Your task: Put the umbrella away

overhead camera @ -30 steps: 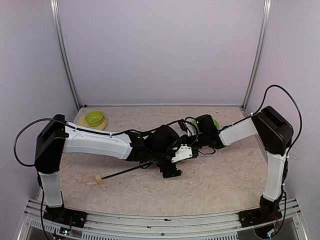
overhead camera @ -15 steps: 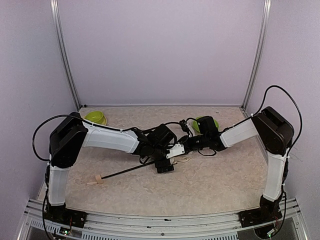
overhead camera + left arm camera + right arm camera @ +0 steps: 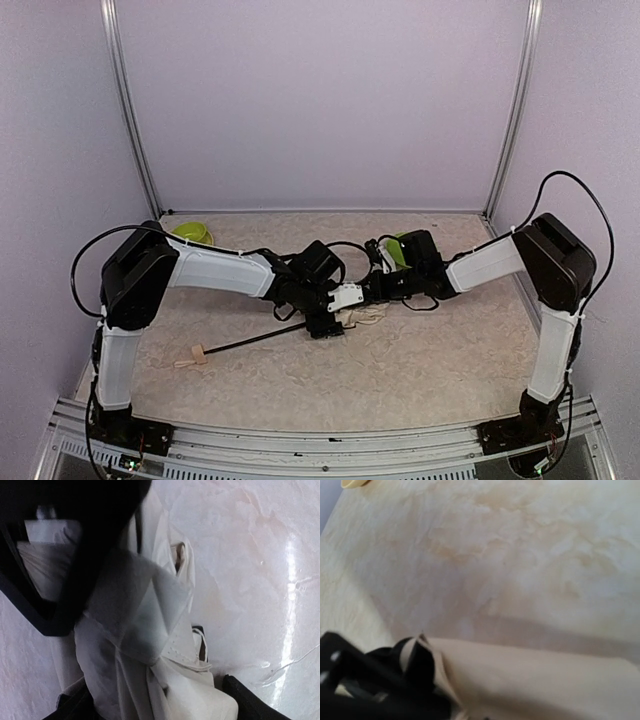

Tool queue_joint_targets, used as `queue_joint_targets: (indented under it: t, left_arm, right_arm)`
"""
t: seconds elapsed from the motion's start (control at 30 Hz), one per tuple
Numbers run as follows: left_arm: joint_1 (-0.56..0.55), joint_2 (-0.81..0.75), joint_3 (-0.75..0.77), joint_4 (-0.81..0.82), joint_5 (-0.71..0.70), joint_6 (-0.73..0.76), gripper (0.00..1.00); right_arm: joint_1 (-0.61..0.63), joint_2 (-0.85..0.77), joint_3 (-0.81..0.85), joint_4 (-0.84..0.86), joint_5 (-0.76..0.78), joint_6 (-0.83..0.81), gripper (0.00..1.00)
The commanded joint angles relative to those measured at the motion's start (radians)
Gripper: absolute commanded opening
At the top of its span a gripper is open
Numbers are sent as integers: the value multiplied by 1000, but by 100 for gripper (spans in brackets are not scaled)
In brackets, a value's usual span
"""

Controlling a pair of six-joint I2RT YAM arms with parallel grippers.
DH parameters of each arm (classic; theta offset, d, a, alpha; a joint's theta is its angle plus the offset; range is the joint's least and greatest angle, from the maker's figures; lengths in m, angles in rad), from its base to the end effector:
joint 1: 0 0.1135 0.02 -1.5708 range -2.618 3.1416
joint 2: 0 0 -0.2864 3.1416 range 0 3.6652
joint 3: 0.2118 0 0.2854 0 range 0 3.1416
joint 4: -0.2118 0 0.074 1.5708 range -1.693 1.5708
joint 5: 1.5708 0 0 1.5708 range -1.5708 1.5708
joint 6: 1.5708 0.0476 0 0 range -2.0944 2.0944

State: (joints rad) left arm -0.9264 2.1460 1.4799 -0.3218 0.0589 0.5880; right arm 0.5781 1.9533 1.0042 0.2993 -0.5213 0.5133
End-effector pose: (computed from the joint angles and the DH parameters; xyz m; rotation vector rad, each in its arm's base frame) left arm 0.2976 -0.4007 0.1271 1.7813 1.8516 -0.2044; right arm 0.3471 0.2548 0.1176 -0.3885 2.3487 1.1457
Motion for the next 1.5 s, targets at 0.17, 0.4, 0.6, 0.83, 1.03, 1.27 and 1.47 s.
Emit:
queue_joint_targets:
  t: [0.17, 0.4, 0.6, 0.83, 1.03, 1.27, 1.47]
  left_arm:
    - [66, 114, -43, -237, 53, -45, 58]
    - [45, 106, -52, -234, 148, -10, 25]
    - [16, 63, -96, -186, 241, 19, 0]
    - [-66, 17, -159, -134, 255, 102, 0]
    - [-135, -41, -203, -103, 285, 184, 0]
    - [-122, -82, -238, -77, 329, 187, 0]
    - [-90, -121, -253, -28, 446, 136, 0]
  right_arm:
    - [-4, -110, -30, -172, -3, -42, 0]
    - [-5, -120, -10, -154, -61, -39, 0]
    - [-24, -152, 56, -33, -209, 45, 0]
    - [-40, -115, 171, 13, -182, 82, 0]
    - [-49, -22, 245, 110, -208, 179, 0]
    - [-54, -11, 108, 17, -30, 103, 3]
    - [-51, 63, 32, 12, -82, 104, 20]
